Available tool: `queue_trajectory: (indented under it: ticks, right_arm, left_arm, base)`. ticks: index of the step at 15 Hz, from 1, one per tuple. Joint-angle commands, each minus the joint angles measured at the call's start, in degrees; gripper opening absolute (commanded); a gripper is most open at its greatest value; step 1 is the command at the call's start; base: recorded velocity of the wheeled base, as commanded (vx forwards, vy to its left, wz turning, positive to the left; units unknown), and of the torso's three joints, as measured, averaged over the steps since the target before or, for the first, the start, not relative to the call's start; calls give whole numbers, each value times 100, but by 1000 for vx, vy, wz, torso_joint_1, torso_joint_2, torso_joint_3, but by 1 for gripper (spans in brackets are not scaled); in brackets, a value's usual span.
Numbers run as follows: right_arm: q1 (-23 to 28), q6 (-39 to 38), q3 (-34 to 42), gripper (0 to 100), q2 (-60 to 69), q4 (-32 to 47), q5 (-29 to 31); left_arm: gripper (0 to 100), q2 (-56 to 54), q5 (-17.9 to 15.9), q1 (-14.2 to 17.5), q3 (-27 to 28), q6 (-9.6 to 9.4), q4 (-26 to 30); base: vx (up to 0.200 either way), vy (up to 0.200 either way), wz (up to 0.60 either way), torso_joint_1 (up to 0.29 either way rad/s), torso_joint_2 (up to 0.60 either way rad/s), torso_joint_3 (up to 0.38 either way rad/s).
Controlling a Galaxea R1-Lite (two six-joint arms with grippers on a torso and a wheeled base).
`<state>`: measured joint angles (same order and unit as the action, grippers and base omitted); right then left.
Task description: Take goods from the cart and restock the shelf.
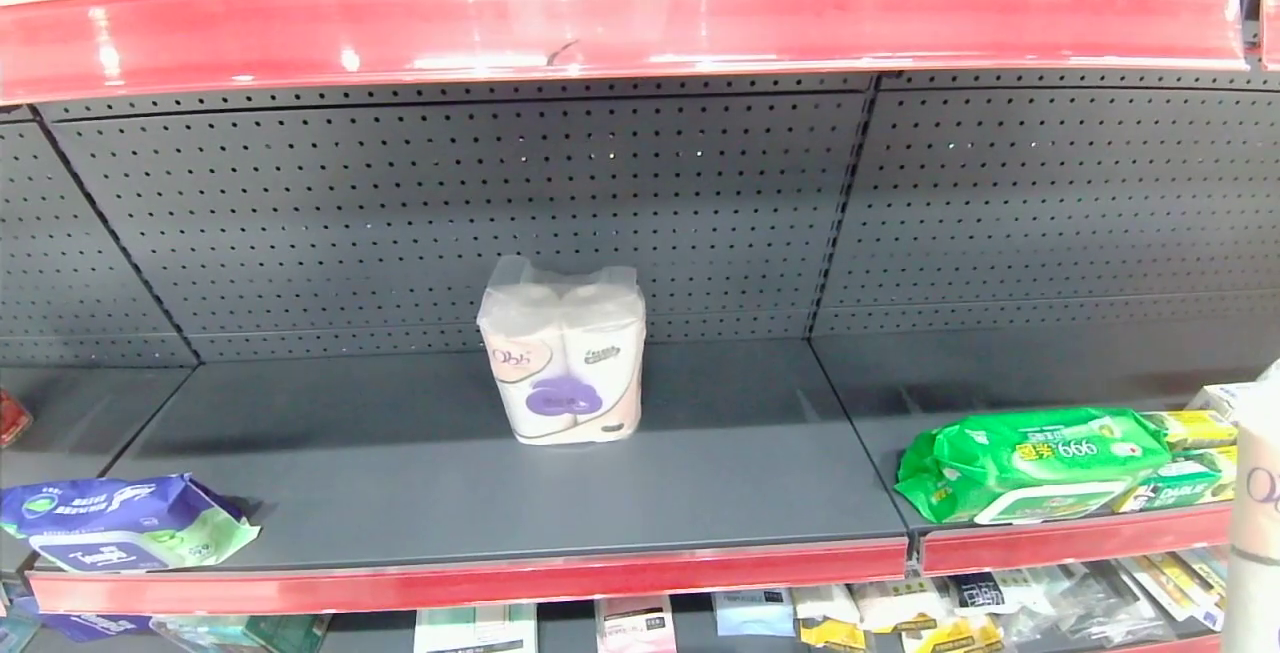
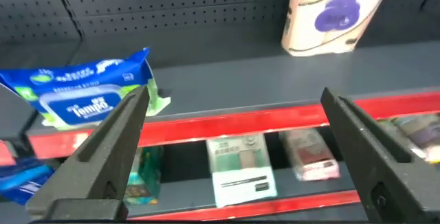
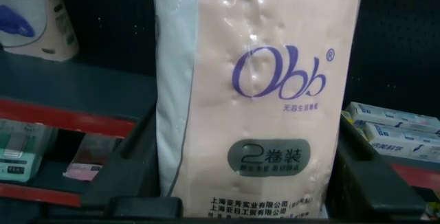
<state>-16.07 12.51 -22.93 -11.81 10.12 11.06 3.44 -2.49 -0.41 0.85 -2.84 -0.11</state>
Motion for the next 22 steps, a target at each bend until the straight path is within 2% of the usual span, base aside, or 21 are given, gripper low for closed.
queue_trajectory:
  ticks: [1, 2, 3, 4, 5, 6, 7, 8, 10, 12, 14, 15, 16, 17, 18, 21, 22]
  right_arm:
    - [-2, -3, 25, 0, 179, -1, 2]
    - [-2, -3, 52, 0, 206, 17, 2]
    - [-2, 6, 96, 0, 223, 17, 2]
    - [-2, 6, 96, 0, 223, 17, 11]
    - [-2, 6, 113, 0, 258, 17, 19]
    - [7, 6, 131, 0, 311, 17, 19]
    - [7, 6, 131, 0, 338, 17, 28]
    - [7, 15, 131, 0, 346, 25, 28]
    - [16, 32, 131, 0, 355, 17, 37]
    - [113, 41, 122, 0, 346, 25, 37]
    - [209, 50, 131, 0, 302, 34, 28]
    - [218, 59, 131, 0, 285, 34, 28]
    - [227, 94, 131, 0, 250, 34, 28]
    - [227, 112, 131, 0, 144, 43, 28]
    - [236, 129, 131, 0, 109, 43, 37]
    - [429, 235, 140, 0, 100, 60, 28]
    - [491, 235, 149, 0, 100, 60, 28]
  left_arm:
    - [100, 1458, 161, 6, 1233, 108, -121]
    - [100, 2680, 240, 15, 1892, 741, -490]
    - [100, 3312, 240, 24, 1963, 662, -912]
    - [100, 3787, 249, 24, 1954, 477, -1158]
    - [100, 4068, 301, 33, 1954, 302, -1167]
    - [100, 4244, 266, 15, 1901, 3, -1167]
    - [100, 4411, 170, 15, 1831, -199, -1176]
    - [100, 4657, -217, 15, 1883, -296, -1158]
    - [100, 5114, -771, 15, 2024, -349, -1167]
    - [100, 6055, -1650, 24, 2420, -586, -1202]
    - [100, 6802, -2370, 200, 2692, -1069, -1386]
    - [100, 7021, -2564, 296, 2745, -1254, -1510]
    - [100, 7496, -2977, 525, 2841, -1702, -1835]
    - [100, 8146, -3460, 780, 3088, -2247, -2195]
    - [100, 8533, -3759, 850, 3369, -2546, -2283]
    - [100, 9438, -4620, 859, 4125, -2959, -2283]
    - [100, 9728, -4752, 859, 4336, -3091, -2292]
  base:
    - [0, 0, 0, 0, 0, 0]
    - [0, 0, 0, 0, 0, 0]
    - [0, 0, 0, 0, 0, 0]
    - [0, 0, 0, 0, 0, 0]
    - [0, 0, 0, 0, 0, 0]
    - [0, 0, 0, 0, 0, 0]
    - [0, 0, 0, 0, 0, 0]
    - [0, 0, 0, 0, 0, 0]
    - [0, 0, 0, 0, 0, 0]
    - [0, 0, 0, 0, 0, 0]
    - [0, 0, 0, 0, 0, 0]
    - [0, 0, 0, 0, 0, 0]
    - [0, 0, 0, 0, 0, 0]
    - [0, 0, 0, 0, 0, 0]
    - [0, 0, 0, 0, 0, 0]
    - [0, 0, 0, 0, 0, 0]
    - [0, 0, 0, 0, 0, 0]
